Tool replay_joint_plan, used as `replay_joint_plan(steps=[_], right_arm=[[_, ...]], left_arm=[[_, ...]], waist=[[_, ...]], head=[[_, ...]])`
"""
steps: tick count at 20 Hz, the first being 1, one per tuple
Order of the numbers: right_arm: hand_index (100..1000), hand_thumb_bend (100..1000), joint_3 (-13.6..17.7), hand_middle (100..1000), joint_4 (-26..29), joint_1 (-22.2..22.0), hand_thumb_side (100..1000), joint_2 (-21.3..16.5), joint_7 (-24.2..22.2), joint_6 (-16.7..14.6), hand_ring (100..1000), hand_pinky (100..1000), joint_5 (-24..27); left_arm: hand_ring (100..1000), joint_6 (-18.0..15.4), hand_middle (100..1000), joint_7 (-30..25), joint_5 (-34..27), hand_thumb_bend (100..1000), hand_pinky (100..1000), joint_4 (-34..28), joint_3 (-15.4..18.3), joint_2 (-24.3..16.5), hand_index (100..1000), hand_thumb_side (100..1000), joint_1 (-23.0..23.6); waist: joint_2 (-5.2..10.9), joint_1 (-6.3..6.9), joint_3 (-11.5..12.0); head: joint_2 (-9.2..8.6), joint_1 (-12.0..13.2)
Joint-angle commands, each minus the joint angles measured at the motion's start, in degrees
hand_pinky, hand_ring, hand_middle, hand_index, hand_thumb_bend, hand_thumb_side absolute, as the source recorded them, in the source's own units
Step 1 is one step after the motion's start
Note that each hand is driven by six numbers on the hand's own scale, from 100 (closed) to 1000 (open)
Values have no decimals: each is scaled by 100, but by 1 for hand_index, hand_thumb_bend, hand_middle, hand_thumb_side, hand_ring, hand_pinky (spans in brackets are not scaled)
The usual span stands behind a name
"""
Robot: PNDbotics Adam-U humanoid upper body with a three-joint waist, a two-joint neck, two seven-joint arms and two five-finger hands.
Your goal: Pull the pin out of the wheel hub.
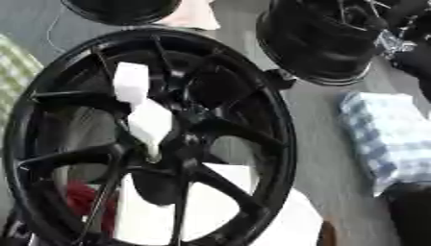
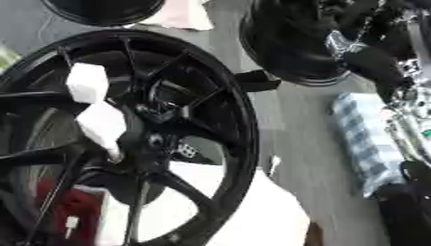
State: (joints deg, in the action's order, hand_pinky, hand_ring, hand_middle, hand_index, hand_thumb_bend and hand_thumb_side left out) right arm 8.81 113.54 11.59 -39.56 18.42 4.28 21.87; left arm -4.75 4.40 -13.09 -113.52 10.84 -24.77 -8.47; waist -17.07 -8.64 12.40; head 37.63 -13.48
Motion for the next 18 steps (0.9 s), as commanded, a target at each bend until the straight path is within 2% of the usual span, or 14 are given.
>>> replay_joint_plan(steps=[1, 10, 11, 13, 18], right_arm=[[546, 401, 69, 453, 105, 42, 100, -137, 7, 2, 579, 625, 38], [546, 399, 74, 453, 105, 32, 100, -124, 13, 1, 579, 625, 34], [546, 397, 74, 453, 105, 31, 100, -129, 12, 0, 579, 625, 32], [546, 394, 67, 453, 105, -3, 100, -240, 2, -1, 579, 625, -6], [546, 389, 77, 453, 105, -85, 100, -304, 20, 8, 579, 625, -36]], left_arm=[[594, -17, 515, 19, 36, 100, 895, -107, 58, -151, 725, 748, -2], [594, -135, 515, 66, 137, 100, 895, -107, 39, -267, 726, 742, 34], [602, -139, 530, 65, 142, 100, 885, -107, 33, -272, 742, 694, 36], [607, -240, 537, -35, 243, 100, 881, -107, -131, -435, 749, 686, 85], [622, -673, 561, -467, 677, 100, 874, -107, -316, -1139, 768, 670, 220]], waist=[[69, 37, 3], [46, 47, 4], [43, 52, 8], [22, 156, 8], [23, 191, 32]], head=[[-74, -2], [-72, -12], [-63, -19], [6, -92], [85, -146]])
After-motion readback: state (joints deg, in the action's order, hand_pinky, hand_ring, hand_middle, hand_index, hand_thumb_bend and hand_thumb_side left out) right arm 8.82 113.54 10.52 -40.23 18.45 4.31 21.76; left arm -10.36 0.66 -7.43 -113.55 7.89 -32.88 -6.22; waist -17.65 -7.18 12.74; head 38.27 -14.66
